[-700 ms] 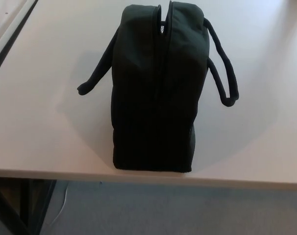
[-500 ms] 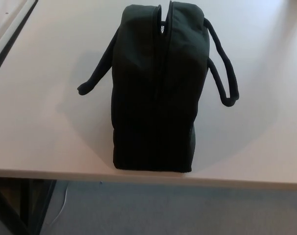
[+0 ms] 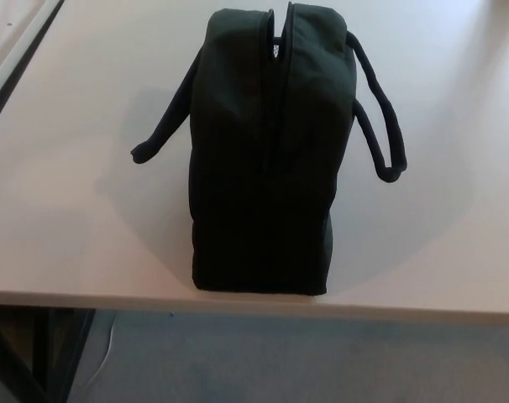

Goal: A lunch bag is kept on the middle of the desk and the robot uses both its hands to grab the opening of the bag from the left and right and moves its hands away from each other to spread the bag open

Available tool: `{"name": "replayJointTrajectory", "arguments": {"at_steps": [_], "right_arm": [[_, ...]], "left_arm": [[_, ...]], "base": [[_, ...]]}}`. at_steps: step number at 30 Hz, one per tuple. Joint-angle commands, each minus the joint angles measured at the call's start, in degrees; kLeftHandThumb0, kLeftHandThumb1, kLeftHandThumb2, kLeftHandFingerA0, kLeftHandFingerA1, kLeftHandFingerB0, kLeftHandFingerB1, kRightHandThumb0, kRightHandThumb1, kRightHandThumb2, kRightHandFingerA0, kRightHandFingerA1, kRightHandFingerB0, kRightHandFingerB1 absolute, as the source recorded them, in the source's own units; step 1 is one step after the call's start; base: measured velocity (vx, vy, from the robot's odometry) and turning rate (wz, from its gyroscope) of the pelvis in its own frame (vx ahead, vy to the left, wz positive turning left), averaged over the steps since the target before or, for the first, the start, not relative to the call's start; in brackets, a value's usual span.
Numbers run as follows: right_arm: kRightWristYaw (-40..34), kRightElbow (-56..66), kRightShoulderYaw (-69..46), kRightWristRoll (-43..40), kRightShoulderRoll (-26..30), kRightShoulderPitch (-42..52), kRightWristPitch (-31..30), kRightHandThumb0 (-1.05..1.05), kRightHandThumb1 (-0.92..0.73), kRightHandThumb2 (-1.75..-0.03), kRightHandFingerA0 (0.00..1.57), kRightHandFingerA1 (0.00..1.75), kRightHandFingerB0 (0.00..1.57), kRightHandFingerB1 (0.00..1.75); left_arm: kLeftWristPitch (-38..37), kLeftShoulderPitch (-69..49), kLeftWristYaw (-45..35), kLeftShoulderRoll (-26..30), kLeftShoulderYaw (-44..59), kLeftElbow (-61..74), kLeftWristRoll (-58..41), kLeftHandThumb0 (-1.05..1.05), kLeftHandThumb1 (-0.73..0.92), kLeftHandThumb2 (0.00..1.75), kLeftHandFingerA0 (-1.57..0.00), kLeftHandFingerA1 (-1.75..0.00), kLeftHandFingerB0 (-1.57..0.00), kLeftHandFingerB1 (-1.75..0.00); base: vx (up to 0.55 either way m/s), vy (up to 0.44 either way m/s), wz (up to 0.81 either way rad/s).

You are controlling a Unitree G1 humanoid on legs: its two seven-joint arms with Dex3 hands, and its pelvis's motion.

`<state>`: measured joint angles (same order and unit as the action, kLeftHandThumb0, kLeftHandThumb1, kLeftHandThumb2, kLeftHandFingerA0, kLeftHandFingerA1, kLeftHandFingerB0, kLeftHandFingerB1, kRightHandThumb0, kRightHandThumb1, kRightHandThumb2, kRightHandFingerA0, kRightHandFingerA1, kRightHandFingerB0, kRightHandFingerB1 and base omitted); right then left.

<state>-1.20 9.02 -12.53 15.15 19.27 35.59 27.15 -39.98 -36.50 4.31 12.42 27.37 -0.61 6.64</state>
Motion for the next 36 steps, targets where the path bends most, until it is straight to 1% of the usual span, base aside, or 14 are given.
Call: {"name": "replayJointTrajectory", "arguments": {"at_steps": [1, 2, 11, 12, 13, 15, 17, 20, 22, 27, 28, 32, 33, 36], "right_arm": [[-2.65, 4.76, -9.60, 1.88, 8.27, -12.18, 5.04, -0.32, -0.42, -0.53, 0.58, 0.43, 0.34, 0.33], [-2.40, 5.11, -10.11, 1.66, 8.78, -13.54, 4.54, -0.34, -0.42, -0.53, 0.52, 0.41, 0.34, 0.33], [-1.81, 2.51, -10.65, 4.97, 14.06, -31.67, 0.42, -0.37, -0.40, -0.52, 0.53, 0.41, 0.36, 0.34], [-1.03, 1.50, -9.90, 4.47, 14.77, -33.72, 0.39, -0.35, -0.39, -0.52, 0.48, 0.41, 0.34, 0.34], [-0.31, 1.25, -8.96, 5.08, 15.36, -35.68, -0.57, -0.32, -0.42, -0.53, 0.45, 0.40, 0.32, 0.32], [0.19, 1.00, -7.31, 6.99, 16.13, -38.79, -1.75, -0.37, -0.36, -0.58, 0.41, 0.44, 0.30, 0.37], [1.23, 0.37, -5.31, 7.15, 16.86, -41.03, -1.39, -0.32, -0.39, -0.58, 0.37, 0.42, 0.35, 0.38], [4.40, -0.94, -0.93, 8.53, 19.29, -44.72, 0.10, -0.30, -0.37, -0.57, 0.41, 0.41, 0.37, 0.37], [5.15, -1.14, 1.23, 11.69, 20.88, -46.47, 0.42, -0.35, -0.37, -0.59, 0.41, 0.41, 0.37, 0.38], [6.04, -7.88, 7.46, 14.25, 22.12, -53.61, 3.98, -0.25, -0.40, -0.57, 0.46, 0.40, 0.43, 0.38], [6.63, -10.86, 8.84, 14.38, 22.65, -56.13, 4.72, -0.24, -0.41, -0.57, 0.47, 0.40, 0.45, 0.38], [6.50, -17.92, 14.56, 19.62, 22.61, -63.88, 6.26, -0.25, -0.44, -0.53, 0.49, 0.37, 0.49, 0.36], [5.61, -19.63, 15.44, 20.41, 22.46, -65.20, 7.23, -0.26, -0.43, -0.53, 0.52, 0.38, 0.52, 0.37], [3.84, -26.20, 19.62, 23.39, 21.13, -71.23, 9.56, -0.27, -0.44, -0.54, 0.52, 0.37, 0.53, 0.37]], "left_arm": [[-11.05, 14.93, 11.86, 4.50, 11.24, 1.61, 7.66, 0.07, 0.51, 0.55, -0.54, -0.42, -0.24, -0.30], [-11.54, 16.76, 12.47, 4.96, 11.97, 1.42, 8.72, 0.03, 0.35, 0.84, -0.36, -0.58, -0.10, -0.48], [-9.22, 34.21, 11.51, 9.05, 8.67, 0.64, 12.89, -0.05, 0.36, 0.86, -0.29, -0.56, -0.12, -0.49], [-7.21, 33.79, 8.07, 9.73, 6.53, 1.08, 9.13, -0.09, 0.57, 0.57, -0.51, -0.63, -0.21, -0.31], [-6.68, 34.76, 7.39, 9.88, 5.18, 0.20, 8.75, -0.12, 0.55, 0.58, -1.13, -1.08, -0.22, -0.30], [-7.51, 37.78, 9.94, 9.74, 3.67, -3.15, 12.15, -0.08, 0.57, 0.57, -1.09, -0.81, -0.22, -0.30], [-9.19, 40.50, 12.68, 10.29, 2.82, -7.22, 15.41, 0.03, 0.54, 0.56, -0.65, -0.54, -0.25, -0.30], [-13.14, 46.68, 21.25, 13.84, 0.27, -16.74, 26.27, 0.11, 0.34, 0.87, -0.29, -0.56, -0.15, -0.50], [-14.29, 49.50, 25.87, 16.51, -2.00, -21.04, 31.30, 0.17, 0.51, 0.59, -0.39, -0.36, -0.32, -0.33], [-12.39, 56.68, 35.50, 23.97, -11.40, -28.45, 43.27, 0.10, 0.35, 0.87, -0.25, -0.54, -0.20, -0.52], [-10.22, 58.57, 38.12, 25.19, -14.48, -29.49, 46.40, 0.10, 0.53, 0.57, -0.39, -0.34, -0.32, -0.32], [-8.83, 64.01, 39.58, 27.19, -20.51, -33.70, 48.89, 0.10, 0.31, 0.84, -0.28, -0.55, -0.21, -0.52], [-8.28, 65.10, 40.54, 27.39, -21.76, -34.65, 49.55, 0.05, 0.51, 0.56, -0.41, -0.34, -0.30, -0.31], [-6.32, 71.15, 42.53, 27.69, -26.77, -38.85, 51.72, 0.03, 0.34, 0.85, -0.23, -0.53, -0.18, -0.50]], "base": [[0.00, 0.000, 0.00], [0.00, 0.000, 0.00], [0.00, 0.000, 0.00], [0.00, 0.000, 0.00], [0.00, 0.000, 0.00], [0.00, 0.000, 0.00], [0.00, 0.000, 0.00], [0.00, 0.000, 0.00], [0.00, 0.000, 0.00], [0.00, 0.000, 0.00], [0.00, 0.000, 0.00], [0.00, 0.000, 0.00], [0.00, 0.000, 0.00], [0.00, 0.000, 0.00]]}}
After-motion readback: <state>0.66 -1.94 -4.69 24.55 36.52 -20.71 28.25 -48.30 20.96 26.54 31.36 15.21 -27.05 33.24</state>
